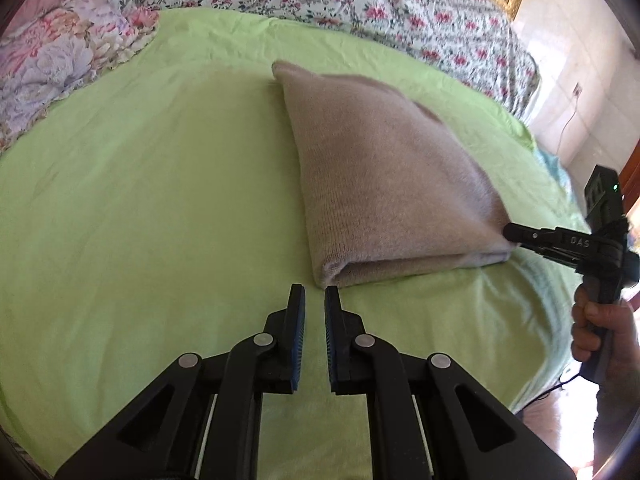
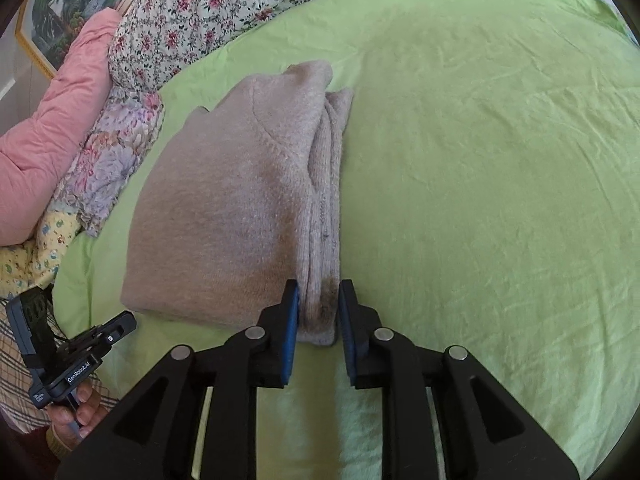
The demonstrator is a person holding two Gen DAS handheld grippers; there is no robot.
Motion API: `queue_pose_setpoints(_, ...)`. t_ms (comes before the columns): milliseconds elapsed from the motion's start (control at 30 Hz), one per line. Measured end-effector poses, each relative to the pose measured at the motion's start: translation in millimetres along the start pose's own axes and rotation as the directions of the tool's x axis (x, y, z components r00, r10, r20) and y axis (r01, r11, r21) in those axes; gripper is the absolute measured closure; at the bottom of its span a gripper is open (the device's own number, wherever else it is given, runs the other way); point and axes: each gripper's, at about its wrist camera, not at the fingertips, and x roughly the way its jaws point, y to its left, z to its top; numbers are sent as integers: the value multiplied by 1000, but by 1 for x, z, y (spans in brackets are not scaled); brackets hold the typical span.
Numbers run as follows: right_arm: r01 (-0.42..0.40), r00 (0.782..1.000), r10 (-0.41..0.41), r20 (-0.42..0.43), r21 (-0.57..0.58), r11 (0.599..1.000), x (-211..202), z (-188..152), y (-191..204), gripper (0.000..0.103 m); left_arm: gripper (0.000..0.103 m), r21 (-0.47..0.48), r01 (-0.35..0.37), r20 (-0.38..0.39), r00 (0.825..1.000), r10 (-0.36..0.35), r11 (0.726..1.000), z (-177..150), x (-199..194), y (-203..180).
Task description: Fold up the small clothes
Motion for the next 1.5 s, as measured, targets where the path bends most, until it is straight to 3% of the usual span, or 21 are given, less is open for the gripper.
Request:
queue_pose_setpoints(300,-29,993,33,114,-31,999,-31,20,22,82,95,-11,101,85,991,-100,995,39,-17,-9)
queue_pose_setpoints(533,-80,993,86,81,-74,994,-12,28,47,82,92,-7,178,64,982,-177,984,51,7,-19)
queue_pose_setpoints(800,11,1000,-12,-11,-102,995,19,4,37,82,92,2,150,-56,987,-150,989,29,49,-19)
queue_pose_setpoints(1133,20,1000,-19,6,-153,988,21,-5,29,82,92,19,147,-57,988,-146,989,22,54,-23)
queue_pose_setpoints(1500,39,999,-39,0,-123,992,13,-5,28,82,91,-5,121,-82,989,-121,993,25,50,-26)
